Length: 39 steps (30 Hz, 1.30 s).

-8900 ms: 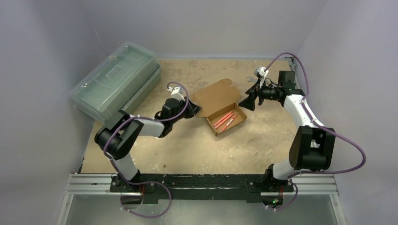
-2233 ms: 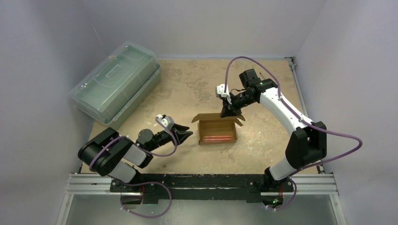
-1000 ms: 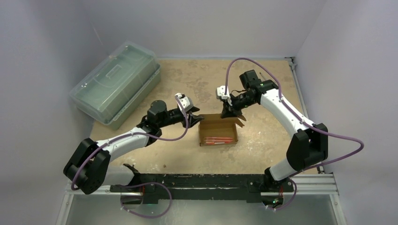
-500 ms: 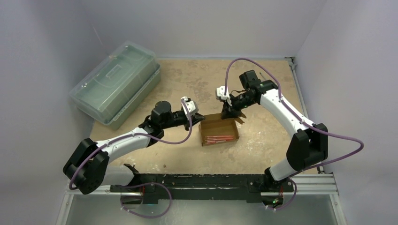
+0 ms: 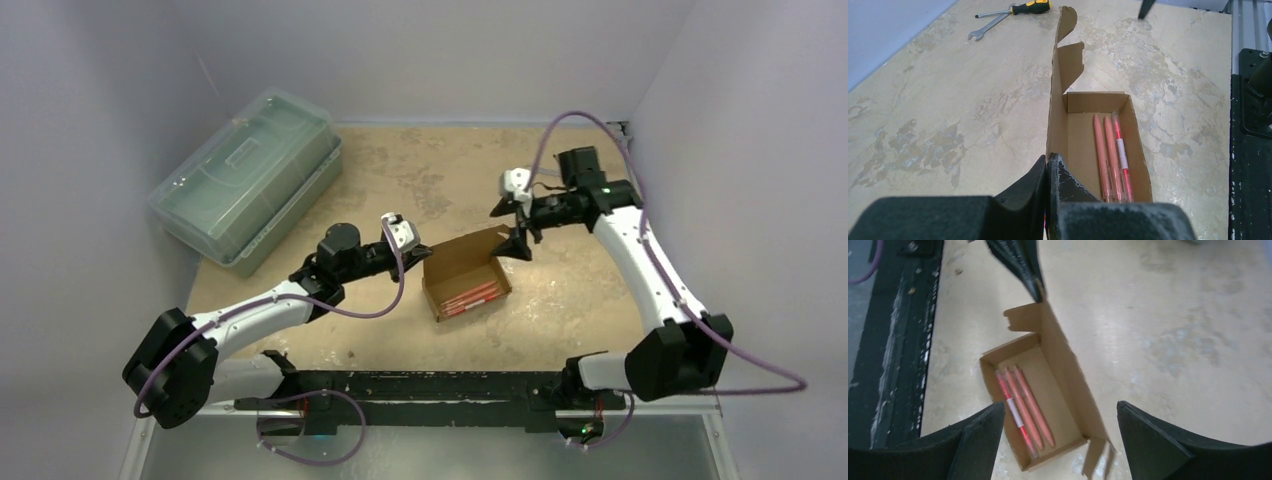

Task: Fold the paper box
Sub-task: Close the paper box at the center of the board.

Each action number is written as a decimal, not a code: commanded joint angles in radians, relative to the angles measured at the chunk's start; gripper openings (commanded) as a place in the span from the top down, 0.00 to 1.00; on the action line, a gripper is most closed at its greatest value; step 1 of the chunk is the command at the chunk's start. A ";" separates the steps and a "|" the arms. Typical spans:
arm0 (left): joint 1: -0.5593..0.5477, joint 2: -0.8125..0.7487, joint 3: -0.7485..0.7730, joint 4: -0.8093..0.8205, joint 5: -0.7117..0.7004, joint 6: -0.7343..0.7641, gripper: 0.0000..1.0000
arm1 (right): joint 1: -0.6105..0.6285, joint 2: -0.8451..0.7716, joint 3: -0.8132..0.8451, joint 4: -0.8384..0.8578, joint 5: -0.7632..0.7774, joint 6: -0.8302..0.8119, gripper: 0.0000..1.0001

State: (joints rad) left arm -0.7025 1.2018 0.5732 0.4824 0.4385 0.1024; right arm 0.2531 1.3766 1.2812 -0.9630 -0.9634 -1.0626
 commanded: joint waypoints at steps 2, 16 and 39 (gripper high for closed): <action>-0.013 -0.016 -0.016 0.018 -0.021 0.029 1.00 | -0.168 -0.118 -0.077 0.135 -0.116 0.132 0.15; -0.015 -0.050 -0.043 0.039 -0.080 0.016 1.00 | -0.350 -0.196 -0.508 0.994 0.271 0.925 0.66; -0.014 -0.061 -0.041 0.051 -0.112 -0.018 1.00 | -0.184 -0.040 -0.469 0.826 0.047 0.737 0.83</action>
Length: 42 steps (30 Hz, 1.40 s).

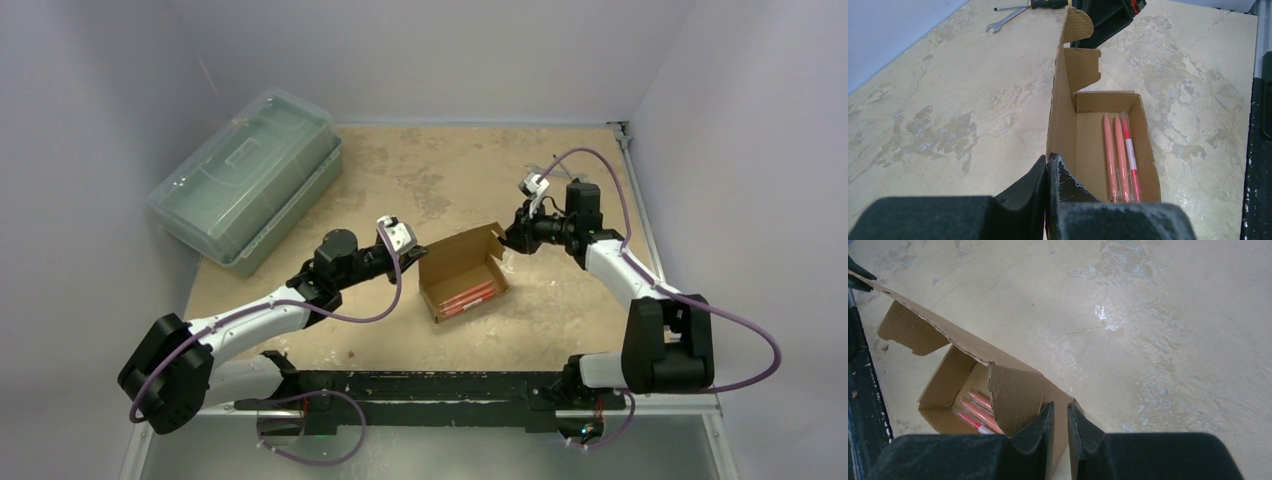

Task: Fold the paper box
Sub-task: Close the paper box at the center of the board.

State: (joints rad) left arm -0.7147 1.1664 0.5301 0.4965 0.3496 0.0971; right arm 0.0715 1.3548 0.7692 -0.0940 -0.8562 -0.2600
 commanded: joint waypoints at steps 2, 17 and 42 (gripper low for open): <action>-0.003 -0.022 0.006 0.040 -0.025 -0.019 1.00 | -0.001 -0.018 0.039 -0.043 -0.073 -0.061 0.83; -0.002 -0.027 0.019 0.015 0.033 -0.061 1.00 | -0.005 0.020 0.016 0.006 -0.042 -0.030 0.80; -0.003 0.007 0.120 -0.149 0.060 0.136 1.00 | -0.002 0.093 0.151 -0.230 -0.172 -0.865 0.39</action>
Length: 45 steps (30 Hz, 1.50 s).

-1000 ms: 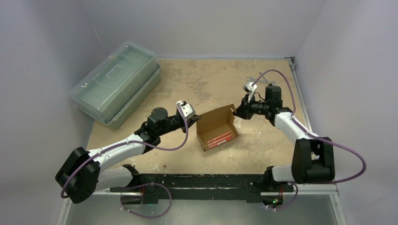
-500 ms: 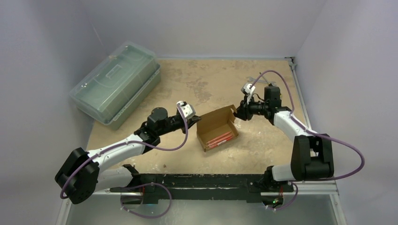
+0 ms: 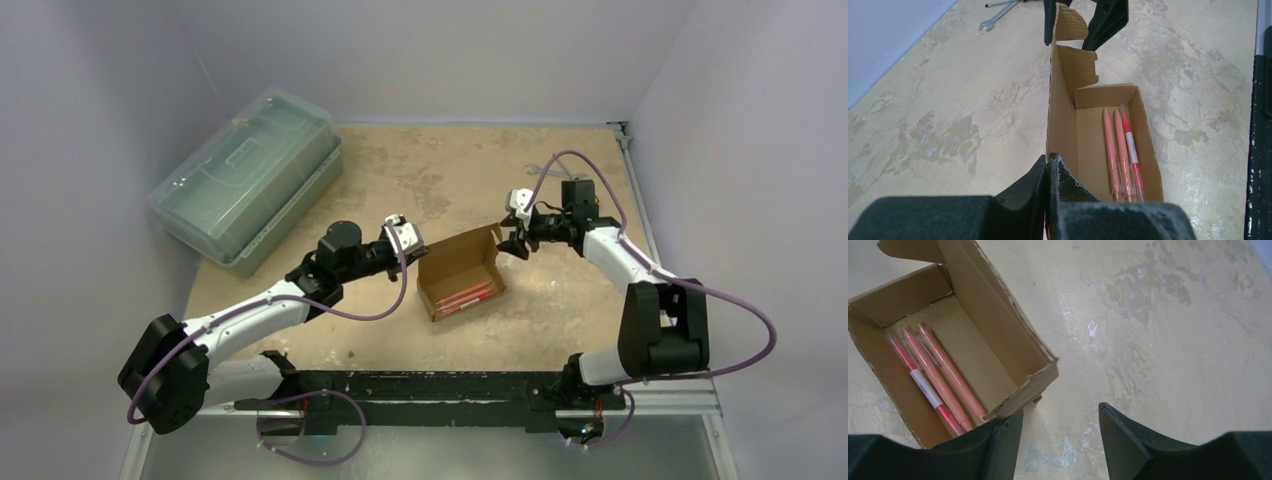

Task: Fold the paper box
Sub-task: Close the paper box at the center of the board.

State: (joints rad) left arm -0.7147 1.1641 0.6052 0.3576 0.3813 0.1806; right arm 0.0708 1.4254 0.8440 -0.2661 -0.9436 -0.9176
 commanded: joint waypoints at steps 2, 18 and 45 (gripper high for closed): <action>-0.002 0.011 0.045 -0.011 0.030 0.064 1.00 | -0.002 0.041 0.095 -0.058 -0.091 -0.224 0.39; -0.002 0.014 0.047 -0.014 0.040 0.132 1.00 | 0.005 0.194 0.276 -0.477 -0.208 -0.753 0.33; -0.002 0.056 0.090 -0.034 0.031 0.148 1.00 | 0.048 0.207 0.260 -0.417 -0.168 -0.677 0.73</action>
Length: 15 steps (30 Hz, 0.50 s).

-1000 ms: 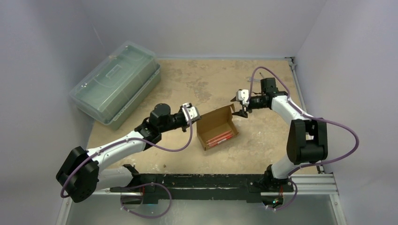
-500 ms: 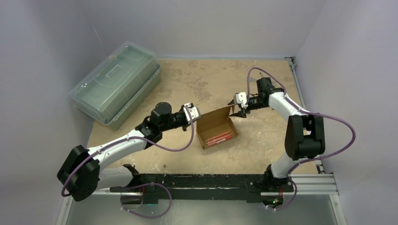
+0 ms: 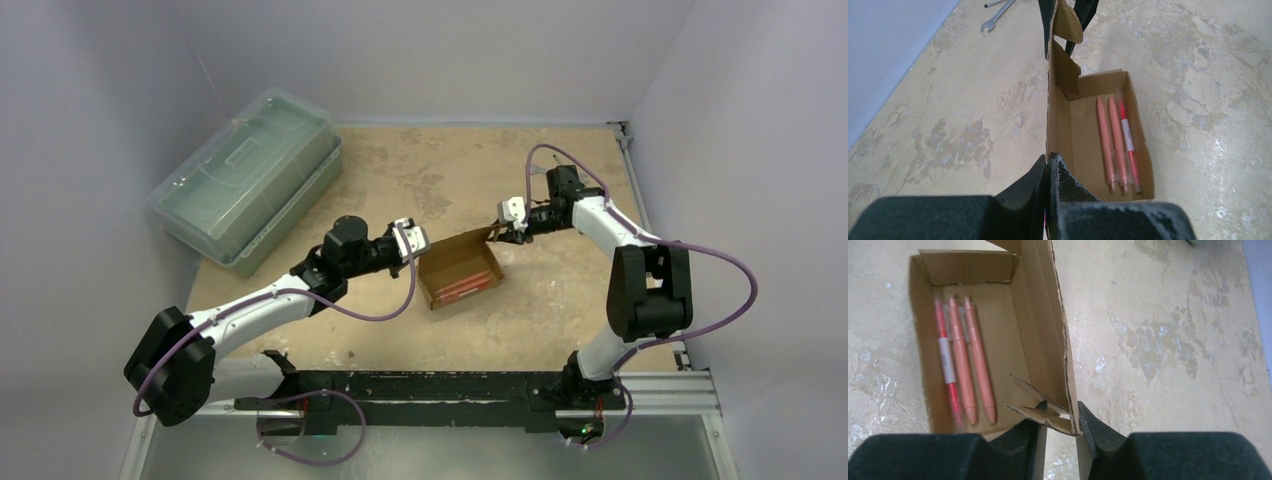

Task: Fold the paper box
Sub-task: Close the paper box at the center of the board.

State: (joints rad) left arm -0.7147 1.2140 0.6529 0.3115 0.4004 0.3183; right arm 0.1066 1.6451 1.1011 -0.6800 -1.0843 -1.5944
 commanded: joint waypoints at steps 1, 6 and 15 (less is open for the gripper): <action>-0.002 0.006 0.041 0.013 0.011 0.010 1.00 | 0.013 -0.012 0.003 -0.008 -0.030 -0.003 0.75; -0.003 0.002 0.035 0.018 0.005 0.011 1.00 | 0.012 -0.007 0.010 -0.067 -0.054 -0.067 0.77; -0.003 0.003 0.031 0.001 0.027 0.048 1.00 | 0.015 -0.020 0.019 -0.034 -0.042 -0.066 0.50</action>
State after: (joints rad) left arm -0.7147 1.2140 0.6529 0.3077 0.3977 0.3317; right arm 0.1066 1.6451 1.1011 -0.7147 -1.0882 -1.6440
